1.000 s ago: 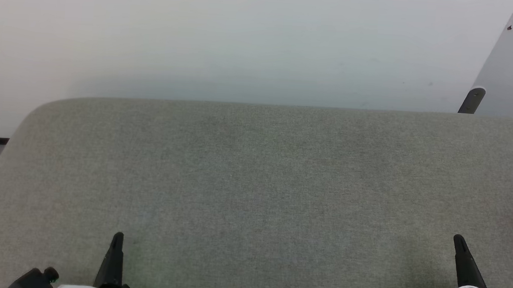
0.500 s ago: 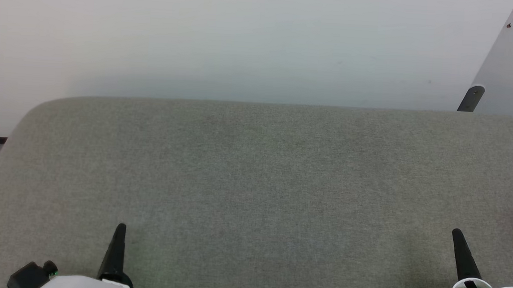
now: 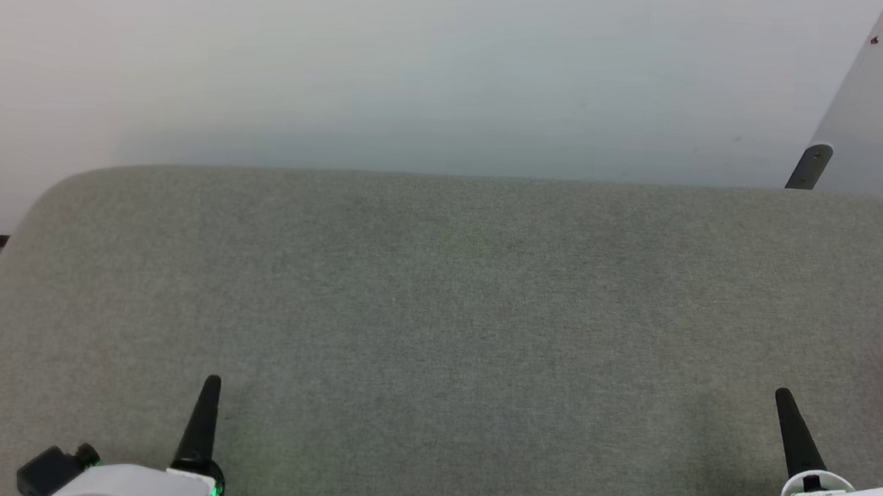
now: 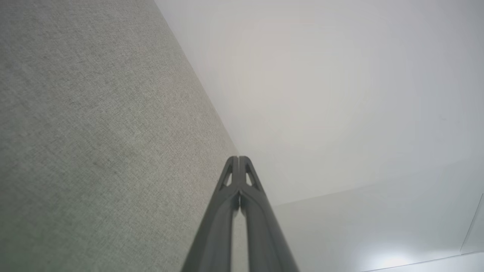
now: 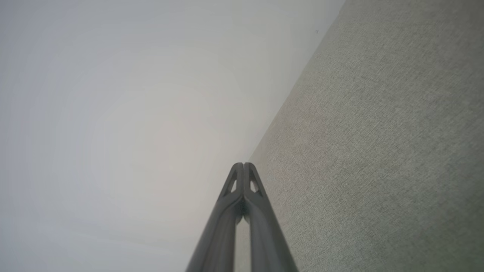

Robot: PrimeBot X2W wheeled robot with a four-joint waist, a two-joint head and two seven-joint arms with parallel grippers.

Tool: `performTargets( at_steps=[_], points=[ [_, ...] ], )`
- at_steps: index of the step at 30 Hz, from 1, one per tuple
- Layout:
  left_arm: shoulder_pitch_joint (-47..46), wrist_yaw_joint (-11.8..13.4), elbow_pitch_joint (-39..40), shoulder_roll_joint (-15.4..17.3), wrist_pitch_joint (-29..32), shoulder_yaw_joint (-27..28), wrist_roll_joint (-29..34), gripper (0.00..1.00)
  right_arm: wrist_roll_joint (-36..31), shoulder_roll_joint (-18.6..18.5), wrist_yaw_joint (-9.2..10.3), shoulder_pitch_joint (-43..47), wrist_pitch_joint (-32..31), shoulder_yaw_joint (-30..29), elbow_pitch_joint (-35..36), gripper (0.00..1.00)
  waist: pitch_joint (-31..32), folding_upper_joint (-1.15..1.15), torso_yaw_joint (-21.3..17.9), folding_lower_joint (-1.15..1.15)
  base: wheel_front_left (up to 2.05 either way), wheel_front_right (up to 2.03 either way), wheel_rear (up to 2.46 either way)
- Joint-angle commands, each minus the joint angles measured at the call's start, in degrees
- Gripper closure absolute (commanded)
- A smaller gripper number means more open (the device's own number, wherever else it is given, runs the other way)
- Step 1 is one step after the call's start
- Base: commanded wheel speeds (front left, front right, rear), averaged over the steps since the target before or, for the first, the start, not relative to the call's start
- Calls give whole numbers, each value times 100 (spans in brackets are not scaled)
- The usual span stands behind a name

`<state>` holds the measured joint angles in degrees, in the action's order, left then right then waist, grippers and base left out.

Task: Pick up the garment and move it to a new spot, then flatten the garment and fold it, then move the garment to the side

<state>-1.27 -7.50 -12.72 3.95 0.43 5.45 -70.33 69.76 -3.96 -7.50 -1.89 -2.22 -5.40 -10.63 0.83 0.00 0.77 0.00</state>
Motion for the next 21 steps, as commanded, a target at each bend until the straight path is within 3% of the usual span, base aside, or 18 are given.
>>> performTargets(
  at_steps=[1, 21],
  points=[
    [-129, 1, 20, 0, 23, 24, -134, 100, 137, 7, 0, -137, -27, -35, 19, 100, -3, 0, -2, 0, 0, 0, 0],
    [-311, 1, -46, -50, 296, 69, -1062, 100, 1101, 52, 0, -286, -215, -76, -142, 100, -41, 0, -31, 0, 0, 0, 0]
  ],
)
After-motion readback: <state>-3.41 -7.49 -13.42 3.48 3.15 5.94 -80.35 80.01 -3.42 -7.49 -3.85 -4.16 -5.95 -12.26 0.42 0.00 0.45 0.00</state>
